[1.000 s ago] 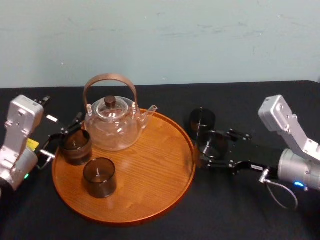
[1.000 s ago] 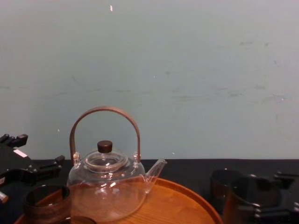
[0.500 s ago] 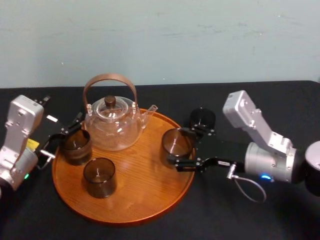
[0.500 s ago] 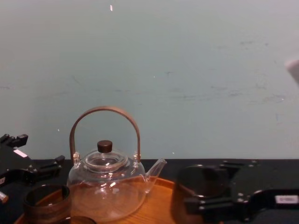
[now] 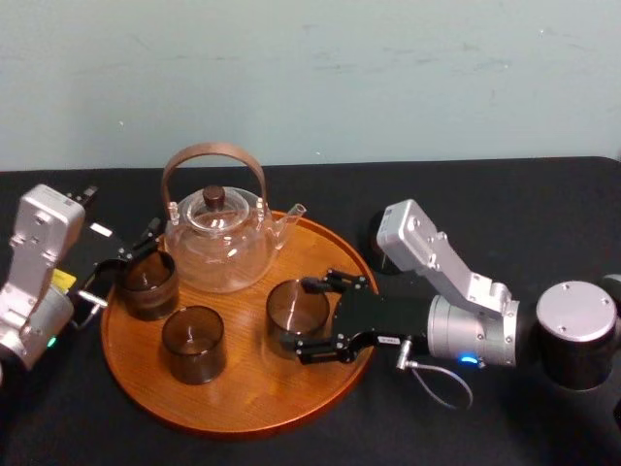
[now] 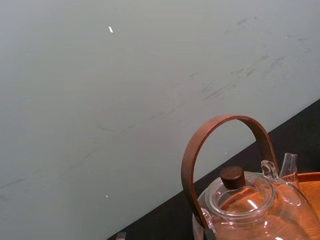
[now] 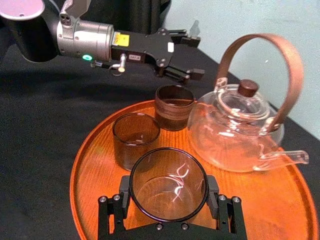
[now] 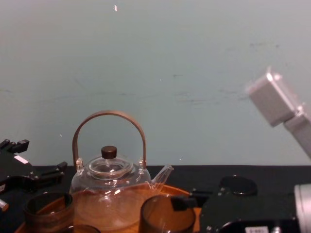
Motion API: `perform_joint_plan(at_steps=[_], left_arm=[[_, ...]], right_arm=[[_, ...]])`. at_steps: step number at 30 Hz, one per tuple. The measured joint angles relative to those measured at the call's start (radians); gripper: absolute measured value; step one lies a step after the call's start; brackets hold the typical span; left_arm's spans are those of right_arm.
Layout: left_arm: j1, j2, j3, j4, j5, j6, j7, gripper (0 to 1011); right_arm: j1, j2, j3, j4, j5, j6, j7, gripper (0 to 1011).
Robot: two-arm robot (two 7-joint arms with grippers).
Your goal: Pick up the glass from the table and place it on the tray.
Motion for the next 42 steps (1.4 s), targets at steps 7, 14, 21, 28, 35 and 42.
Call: perform_joint_plan(at_steps=[7,14,21,28,35,42], left_arm=[[0.000,0.000,0.000,0.000,0.000,0.000,0.000,1001],[0.000,0.000,0.000,0.000,0.000,0.000,0.000,1001],[0.000,0.000,0.000,0.000,0.000,0.000,0.000,1001],[0.000,0.000,0.000,0.000,0.000,0.000,0.000,1001],[0.000,0.000,0.000,0.000,0.000,0.000,0.000,1001],[0.000,0.000,0.000,0.000,0.000,0.000,0.000,1002]], right_arm=[[0.009,-0.015,-0.019,0.040,0.005,-0.001,0.006,903],[0.013,-0.022,-0.028,0.073,0.012,-0.002,0.007,903],[0.015,-0.027,-0.033,0.093,0.014,-0.003,0.007,903],[0.015,-0.026,-0.037,0.097,0.012,-0.002,0.004,904],[0.014,-0.026,-0.038,0.096,0.011,-0.001,0.003,904],[0.014,-0.026,-0.037,0.096,0.011,0.000,0.003,917]])
